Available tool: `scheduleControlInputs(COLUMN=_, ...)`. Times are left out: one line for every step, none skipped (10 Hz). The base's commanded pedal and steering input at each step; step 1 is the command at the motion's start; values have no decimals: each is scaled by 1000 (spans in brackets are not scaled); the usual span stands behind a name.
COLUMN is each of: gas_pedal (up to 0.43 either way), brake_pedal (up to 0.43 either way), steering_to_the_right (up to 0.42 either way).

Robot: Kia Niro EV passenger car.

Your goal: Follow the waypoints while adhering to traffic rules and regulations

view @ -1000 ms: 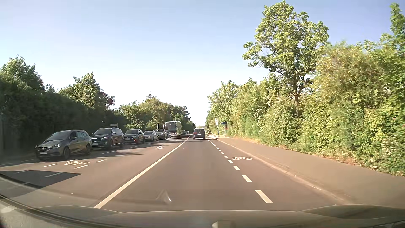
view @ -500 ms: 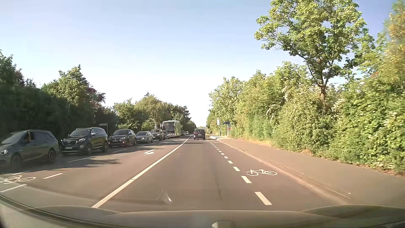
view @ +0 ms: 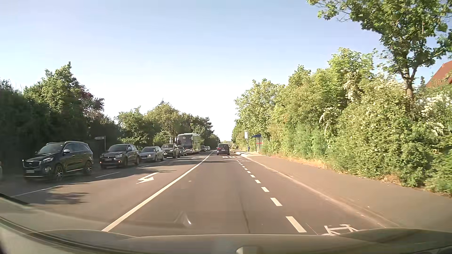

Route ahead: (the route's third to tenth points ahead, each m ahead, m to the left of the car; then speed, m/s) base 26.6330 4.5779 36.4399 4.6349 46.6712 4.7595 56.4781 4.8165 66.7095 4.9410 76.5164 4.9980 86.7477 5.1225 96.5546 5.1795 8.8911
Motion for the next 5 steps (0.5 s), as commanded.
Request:
scheduleControlInputs(gas_pedal=138, brake_pedal=0, steering_to_the_right=-13)
scheduleControlInputs(gas_pedal=138, brake_pedal=0, steering_to_the_right=-12)
scheduleControlInputs(gas_pedal=138, brake_pedal=0, steering_to_the_right=-11)
scheduleControlInputs(gas_pedal=138, brake_pedal=0, steering_to_the_right=-10)
scheduleControlInputs(gas_pedal=138, brake_pedal=0, steering_to_the_right=-11)
